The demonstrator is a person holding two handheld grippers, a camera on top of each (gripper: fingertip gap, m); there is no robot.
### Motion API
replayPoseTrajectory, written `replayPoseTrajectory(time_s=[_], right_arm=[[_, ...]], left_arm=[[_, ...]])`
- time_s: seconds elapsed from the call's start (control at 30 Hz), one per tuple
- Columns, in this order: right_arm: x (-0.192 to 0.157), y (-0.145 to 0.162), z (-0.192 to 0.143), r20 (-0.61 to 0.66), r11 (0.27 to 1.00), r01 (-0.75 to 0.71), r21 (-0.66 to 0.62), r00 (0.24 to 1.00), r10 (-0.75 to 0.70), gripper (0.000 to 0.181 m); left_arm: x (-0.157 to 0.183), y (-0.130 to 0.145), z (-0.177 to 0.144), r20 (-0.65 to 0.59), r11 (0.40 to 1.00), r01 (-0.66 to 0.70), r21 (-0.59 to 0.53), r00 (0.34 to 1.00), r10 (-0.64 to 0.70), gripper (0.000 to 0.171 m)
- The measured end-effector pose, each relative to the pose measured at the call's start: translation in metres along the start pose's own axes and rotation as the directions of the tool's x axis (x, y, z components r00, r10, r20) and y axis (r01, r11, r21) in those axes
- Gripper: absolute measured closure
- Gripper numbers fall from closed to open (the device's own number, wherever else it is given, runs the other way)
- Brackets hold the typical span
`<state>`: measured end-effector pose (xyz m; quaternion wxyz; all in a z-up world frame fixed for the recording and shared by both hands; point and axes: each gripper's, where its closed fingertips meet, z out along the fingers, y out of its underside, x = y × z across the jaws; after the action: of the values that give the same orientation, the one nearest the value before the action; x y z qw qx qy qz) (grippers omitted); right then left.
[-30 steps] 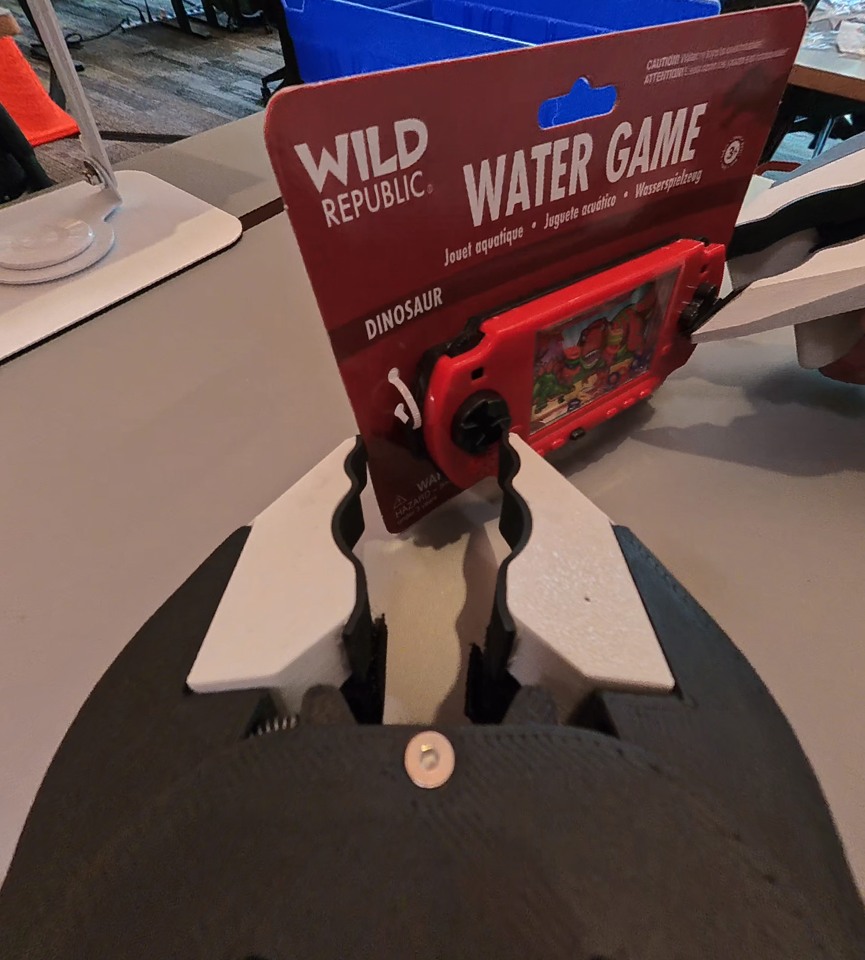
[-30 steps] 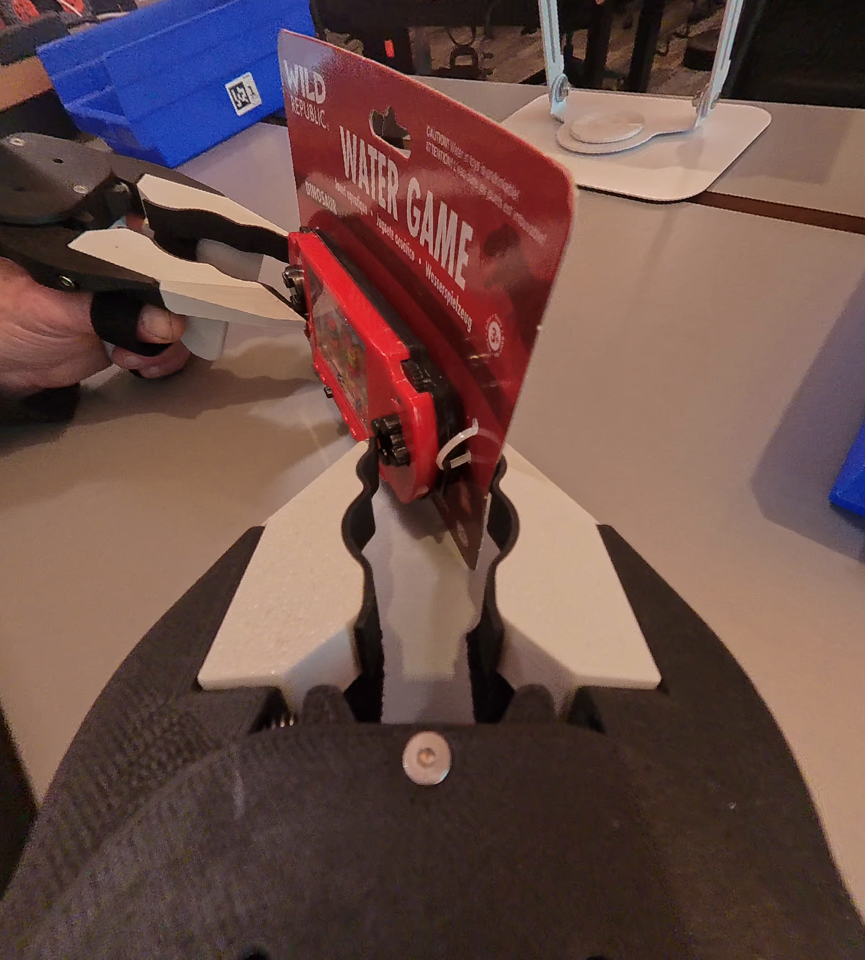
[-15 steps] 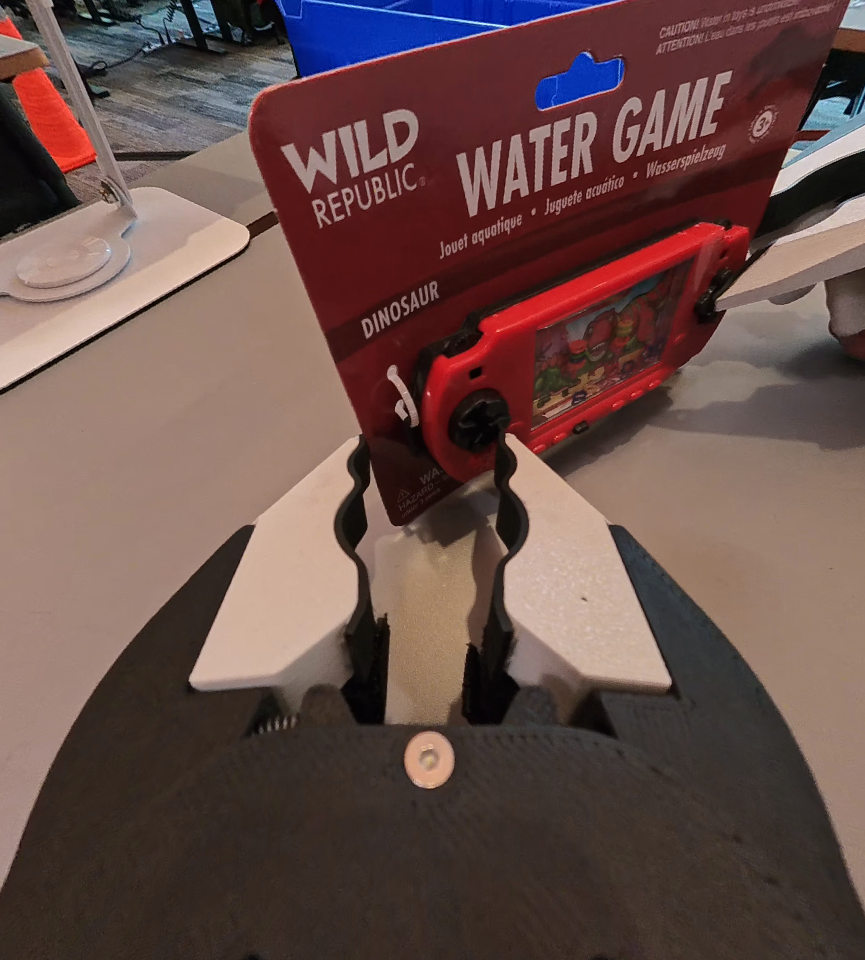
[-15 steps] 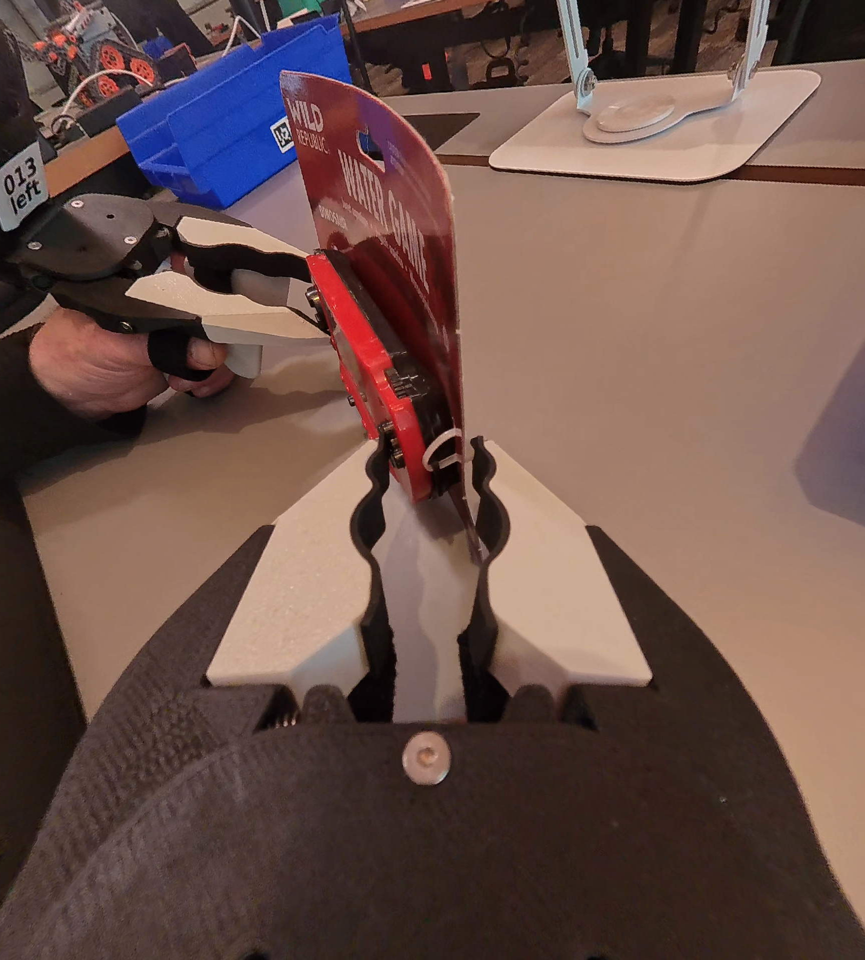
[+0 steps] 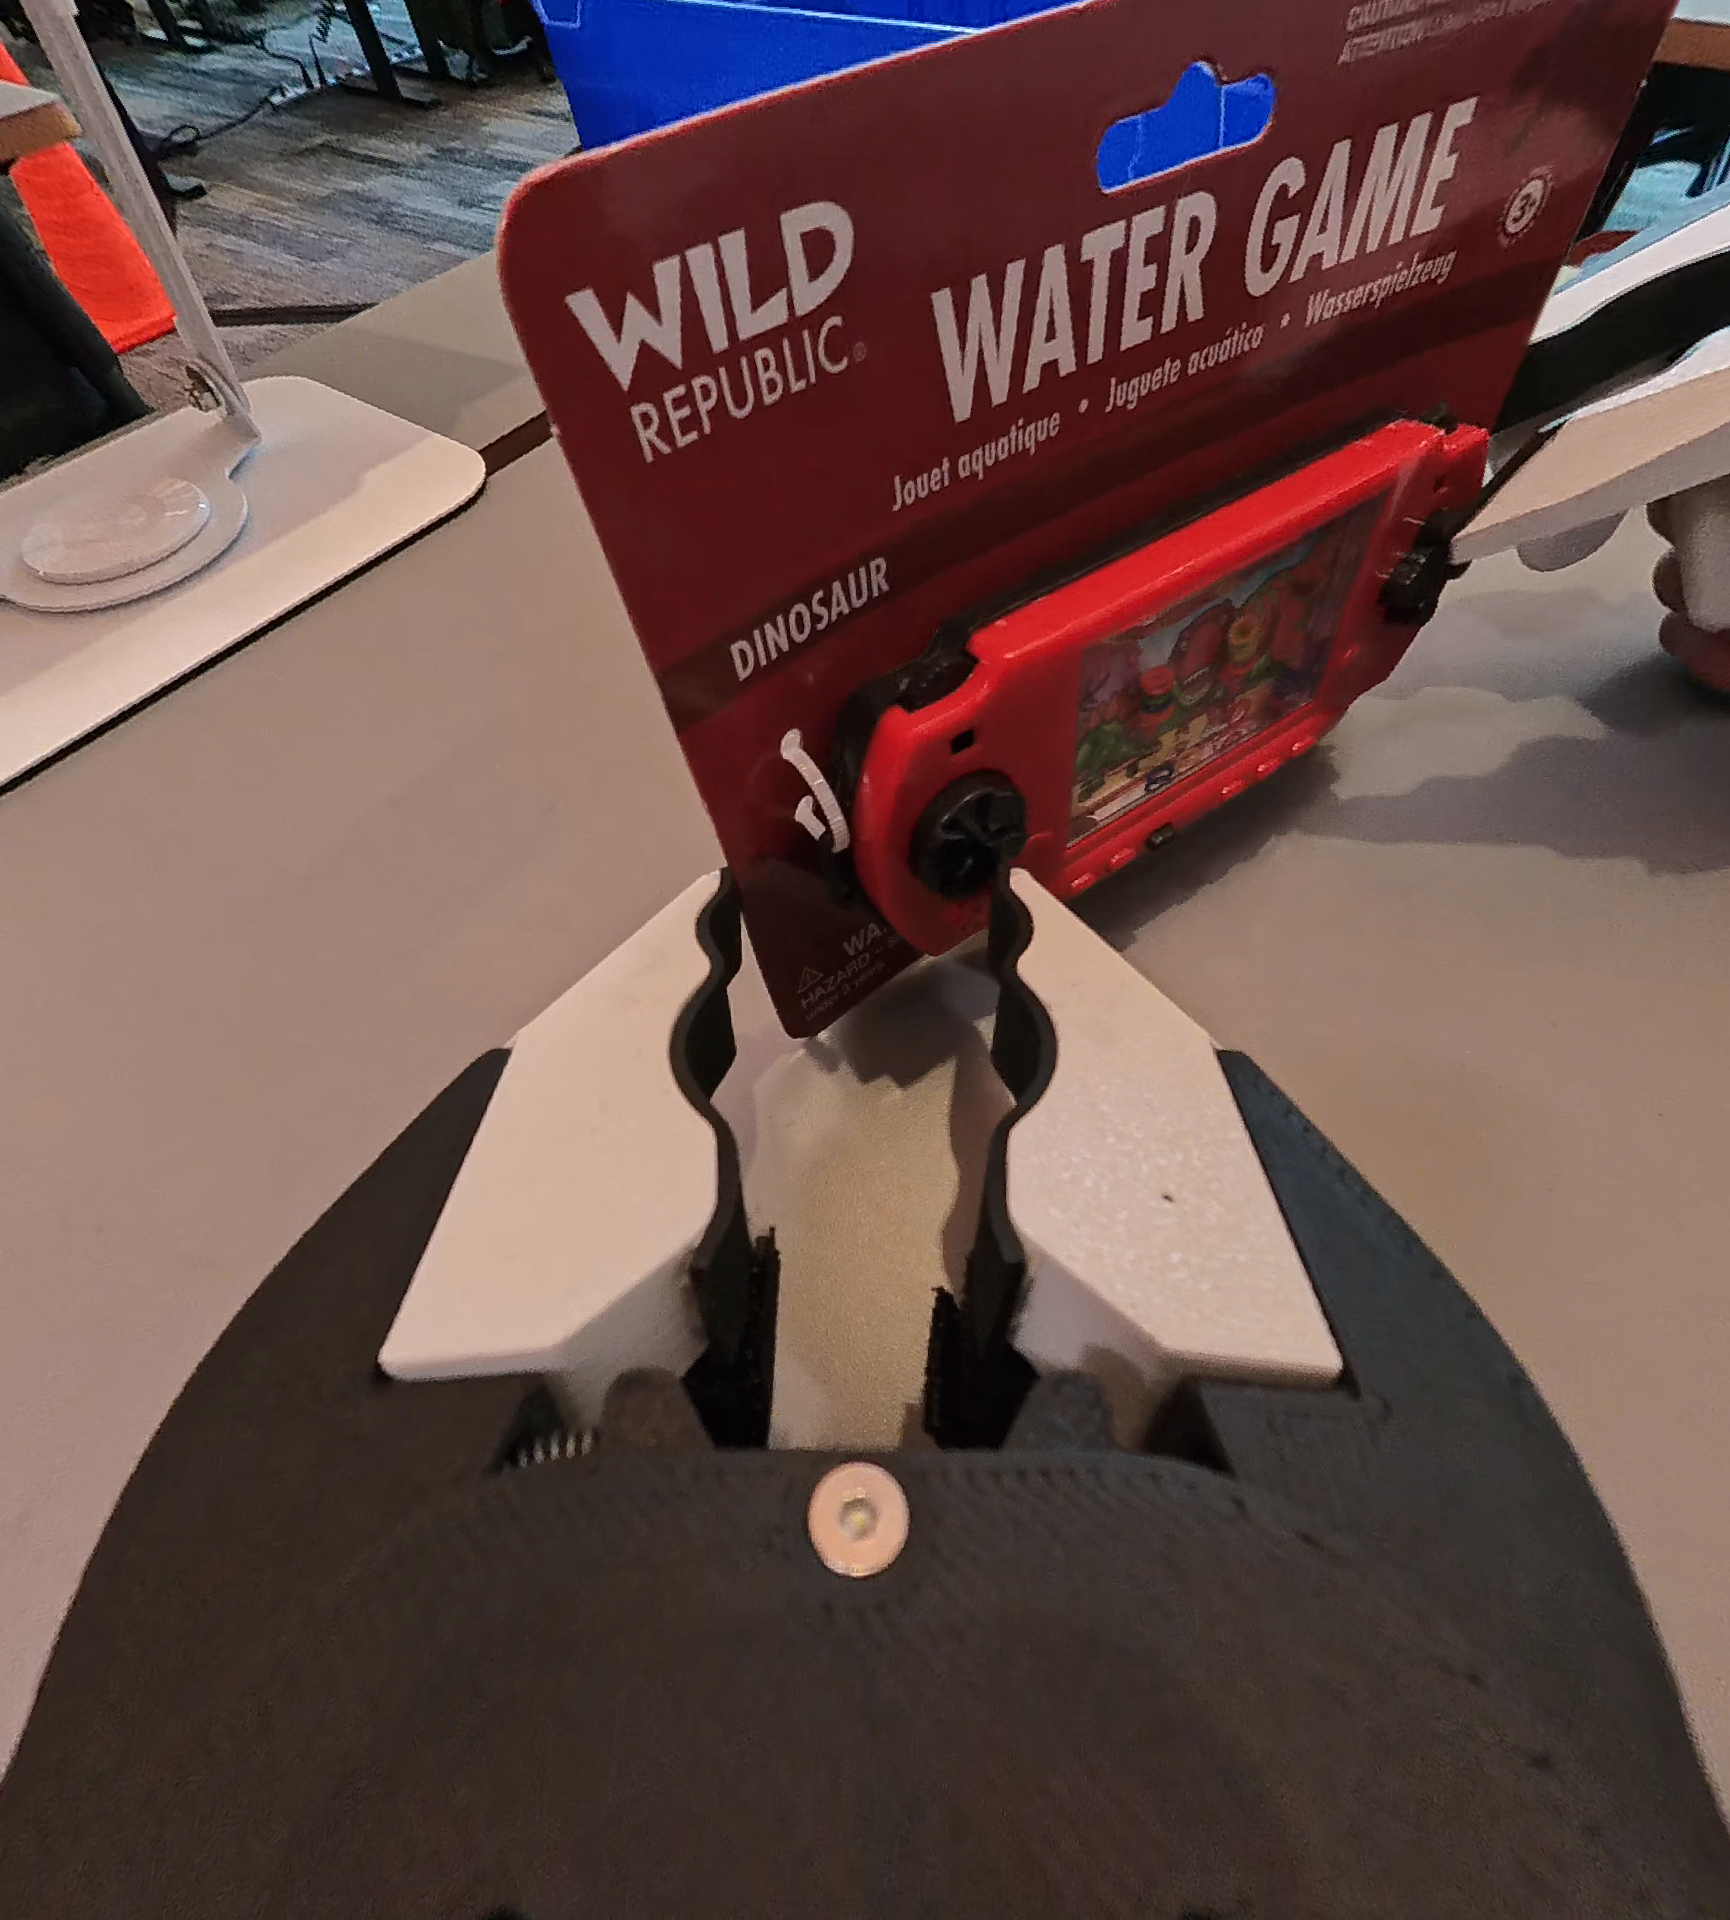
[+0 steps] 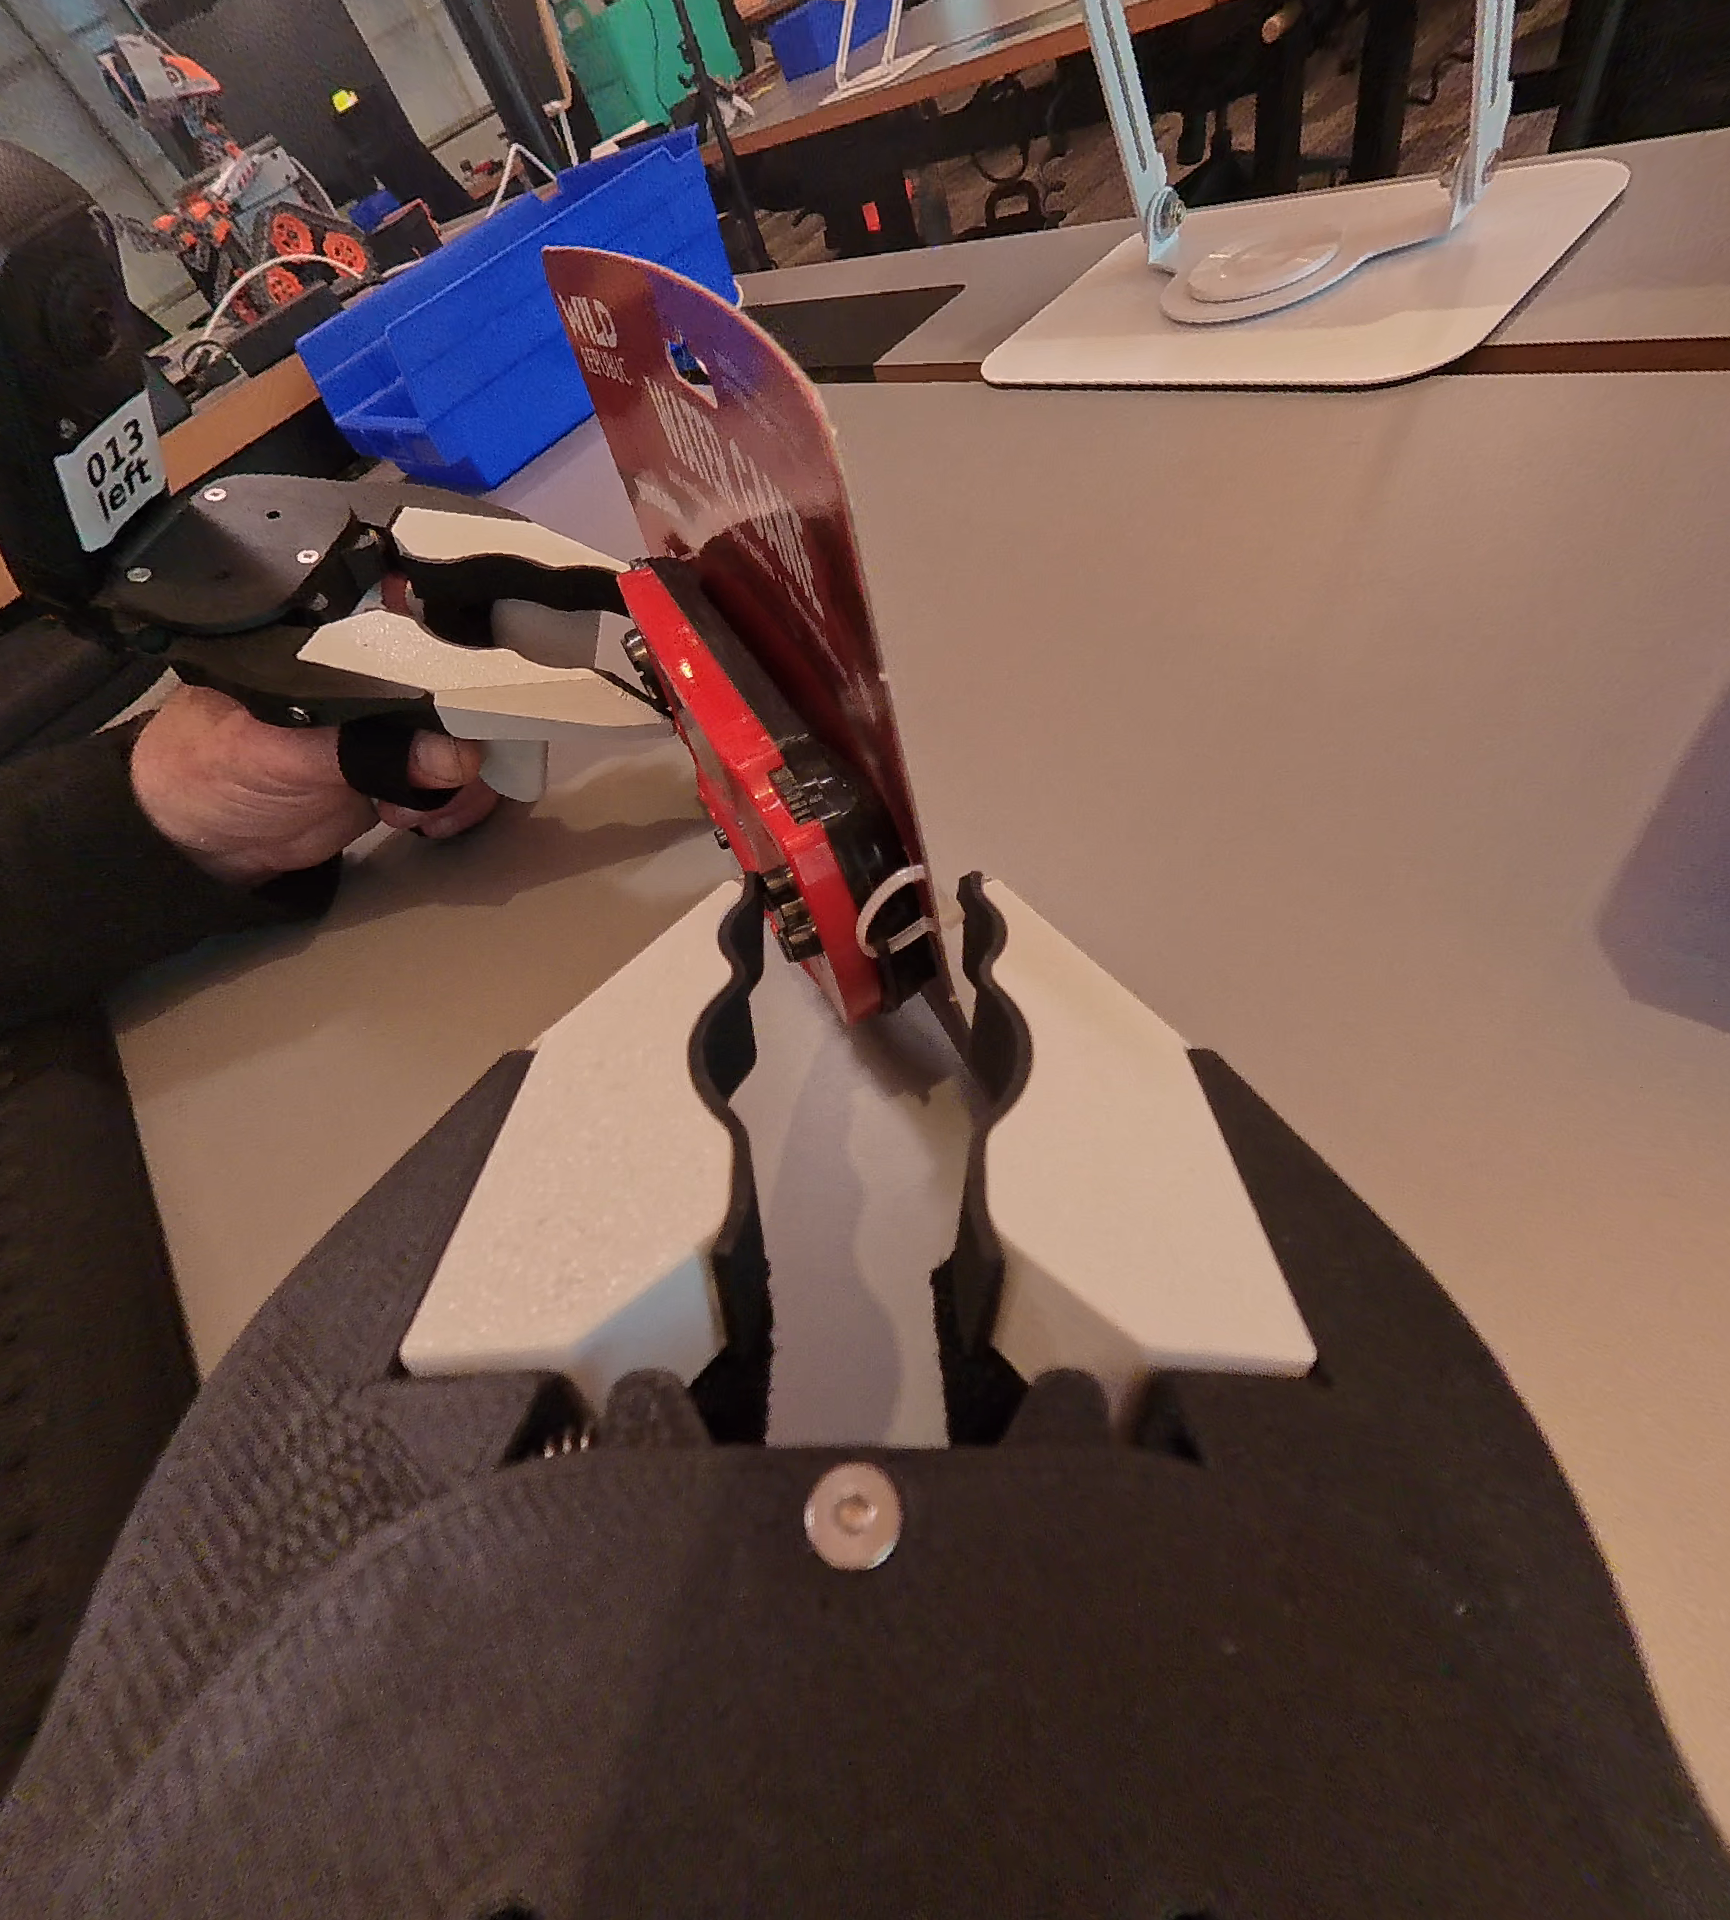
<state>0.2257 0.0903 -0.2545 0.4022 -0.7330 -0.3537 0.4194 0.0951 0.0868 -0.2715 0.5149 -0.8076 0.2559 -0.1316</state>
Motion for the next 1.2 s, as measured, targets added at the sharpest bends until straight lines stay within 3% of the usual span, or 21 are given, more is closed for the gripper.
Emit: replayPoseTrajectory(time_s=[1.2], right_arm=[[-0.0027,0.0018,0.0009,0.008,1.000,0.020,-0.024,1.000,-0.019,0.151]], left_arm=[[-0.0014,-0.0011,0.0007,-0.008,1.000,0.015,0.002,1.000,-0.015,0.124]])
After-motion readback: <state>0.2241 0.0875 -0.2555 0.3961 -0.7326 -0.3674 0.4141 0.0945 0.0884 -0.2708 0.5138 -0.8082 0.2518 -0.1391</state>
